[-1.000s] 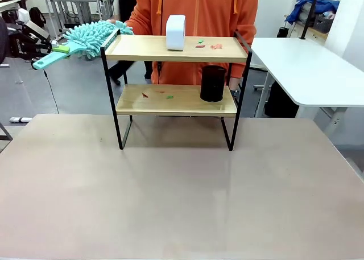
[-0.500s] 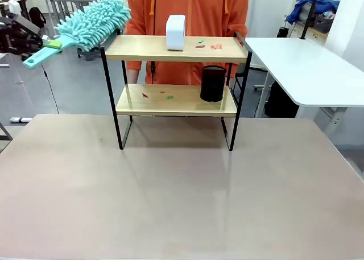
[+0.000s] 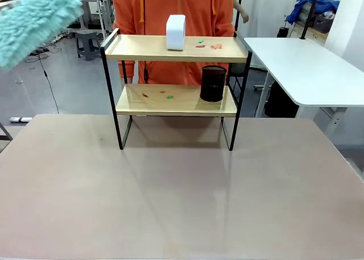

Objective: Clean the shelf.
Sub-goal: Pick up the Duster from the human, then clean the specific tier of the Shelf with the Duster once objects are removed.

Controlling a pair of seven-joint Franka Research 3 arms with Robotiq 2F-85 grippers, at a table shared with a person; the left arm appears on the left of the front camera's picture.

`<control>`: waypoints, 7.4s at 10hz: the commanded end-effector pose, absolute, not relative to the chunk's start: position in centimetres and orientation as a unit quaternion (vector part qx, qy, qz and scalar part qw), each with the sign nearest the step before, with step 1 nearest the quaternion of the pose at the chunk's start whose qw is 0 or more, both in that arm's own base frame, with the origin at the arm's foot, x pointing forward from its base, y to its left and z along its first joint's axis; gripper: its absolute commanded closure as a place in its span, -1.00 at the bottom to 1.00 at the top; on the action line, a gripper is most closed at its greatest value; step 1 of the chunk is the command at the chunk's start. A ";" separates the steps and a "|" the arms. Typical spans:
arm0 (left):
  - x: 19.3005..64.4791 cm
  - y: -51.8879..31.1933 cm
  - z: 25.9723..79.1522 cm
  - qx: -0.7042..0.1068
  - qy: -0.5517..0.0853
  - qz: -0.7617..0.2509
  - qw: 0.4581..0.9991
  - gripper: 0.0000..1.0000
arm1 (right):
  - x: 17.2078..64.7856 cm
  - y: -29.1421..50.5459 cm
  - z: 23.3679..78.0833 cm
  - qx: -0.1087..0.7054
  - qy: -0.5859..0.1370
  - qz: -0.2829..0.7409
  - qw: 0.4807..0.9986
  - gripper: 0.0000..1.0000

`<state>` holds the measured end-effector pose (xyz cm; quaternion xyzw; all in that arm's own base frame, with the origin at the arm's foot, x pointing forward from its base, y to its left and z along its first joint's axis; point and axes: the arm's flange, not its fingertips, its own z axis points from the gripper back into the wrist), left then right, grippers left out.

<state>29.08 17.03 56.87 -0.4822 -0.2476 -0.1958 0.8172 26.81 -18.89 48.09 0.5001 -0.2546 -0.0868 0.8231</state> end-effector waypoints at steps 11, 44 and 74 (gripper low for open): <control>19.4 17.5 55.5 -0.409 -0.176 -0.256 0.858 1.00 | 27.1 -18.9 48.3 0.504 -0.269 -0.077 0.817 -1.00; 30.8 -14.7 51.4 -0.145 -0.229 -0.089 0.959 0.75 | 27.1 -18.9 48.3 0.504 -0.269 -0.077 0.817 -1.00; 25.5 -6.3 55.8 -0.316 -0.040 -0.586 0.745 0.75 | 27.1 -18.9 48.3 0.504 -0.269 -0.077 0.817 -1.00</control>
